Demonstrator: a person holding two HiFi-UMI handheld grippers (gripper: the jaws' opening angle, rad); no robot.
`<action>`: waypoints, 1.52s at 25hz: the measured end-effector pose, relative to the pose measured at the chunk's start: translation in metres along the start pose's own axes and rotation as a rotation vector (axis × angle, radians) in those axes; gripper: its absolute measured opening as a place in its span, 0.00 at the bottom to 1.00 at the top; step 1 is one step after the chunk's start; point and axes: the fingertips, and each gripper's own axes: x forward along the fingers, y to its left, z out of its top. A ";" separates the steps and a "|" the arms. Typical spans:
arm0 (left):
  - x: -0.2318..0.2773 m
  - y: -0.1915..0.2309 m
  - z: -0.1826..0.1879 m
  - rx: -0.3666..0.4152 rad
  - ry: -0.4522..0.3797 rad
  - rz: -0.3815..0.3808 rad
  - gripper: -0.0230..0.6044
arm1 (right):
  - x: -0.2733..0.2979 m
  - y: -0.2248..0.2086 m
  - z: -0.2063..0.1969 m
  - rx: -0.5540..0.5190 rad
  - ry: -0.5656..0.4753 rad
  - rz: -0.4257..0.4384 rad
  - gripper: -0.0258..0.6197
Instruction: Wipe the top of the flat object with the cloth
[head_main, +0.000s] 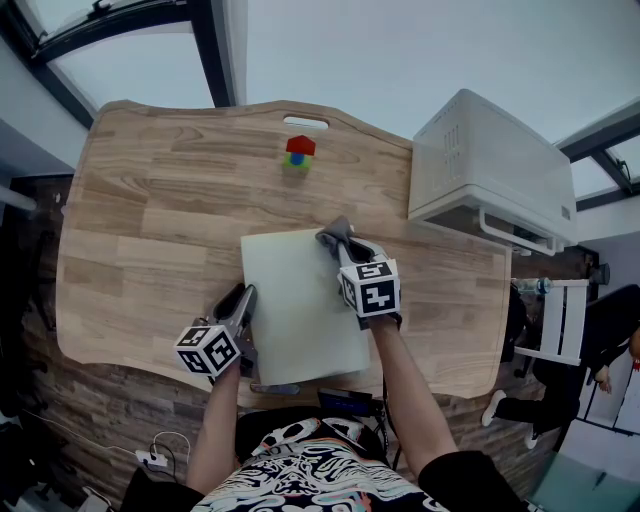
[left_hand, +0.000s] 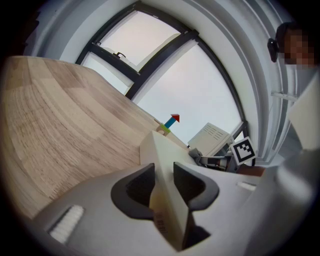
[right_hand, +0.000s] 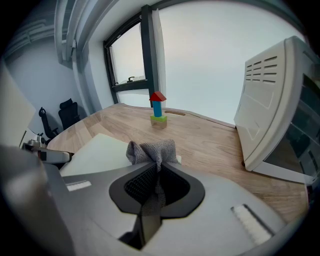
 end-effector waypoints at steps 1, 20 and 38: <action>0.000 0.000 0.000 0.000 0.000 -0.001 0.32 | 0.000 0.000 0.000 0.001 0.000 -0.002 0.07; 0.000 0.000 0.000 0.000 0.005 -0.010 0.32 | 0.003 0.010 0.002 -0.092 0.032 -0.028 0.07; 0.000 0.001 -0.001 -0.011 -0.004 -0.009 0.32 | 0.012 0.028 -0.001 -0.152 0.071 0.009 0.07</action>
